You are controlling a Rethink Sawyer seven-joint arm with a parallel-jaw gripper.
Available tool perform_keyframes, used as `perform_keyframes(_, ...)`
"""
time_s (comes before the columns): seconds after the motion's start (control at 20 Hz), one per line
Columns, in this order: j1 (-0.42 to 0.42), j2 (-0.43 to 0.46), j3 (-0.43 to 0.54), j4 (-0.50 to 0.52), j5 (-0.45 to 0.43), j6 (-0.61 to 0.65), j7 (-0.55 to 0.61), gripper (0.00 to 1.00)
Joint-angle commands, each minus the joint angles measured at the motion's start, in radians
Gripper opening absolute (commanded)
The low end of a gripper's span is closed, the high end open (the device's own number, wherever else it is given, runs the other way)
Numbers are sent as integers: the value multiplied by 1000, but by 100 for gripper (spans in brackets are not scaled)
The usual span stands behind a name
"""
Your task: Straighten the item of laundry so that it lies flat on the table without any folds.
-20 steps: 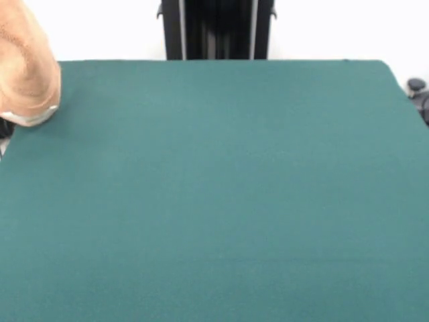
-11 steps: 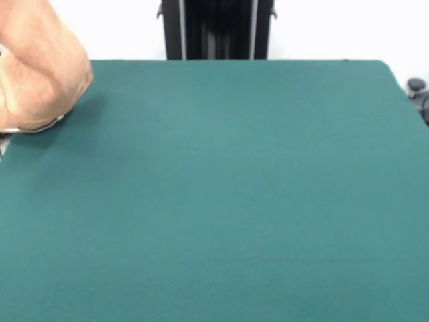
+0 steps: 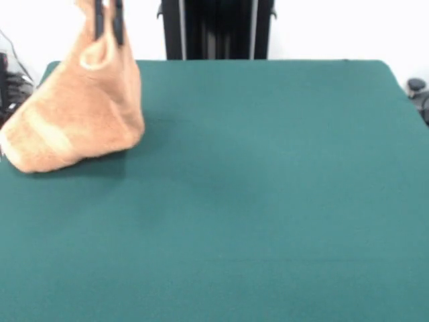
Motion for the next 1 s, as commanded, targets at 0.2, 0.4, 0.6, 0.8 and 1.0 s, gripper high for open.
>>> perform_keyframes(0.2,36,36,-79,-48,15,-16,139,0)
perform_keyframes(0.4,37,41,-78,-57,26,-14,127,0)
perform_keyframes(0.6,37,44,-83,-55,37,-11,122,0)
perform_keyframes(0.8,38,49,-88,-56,46,-2,115,100)
perform_keyframes(1.0,54,45,-104,-51,46,-16,127,100)
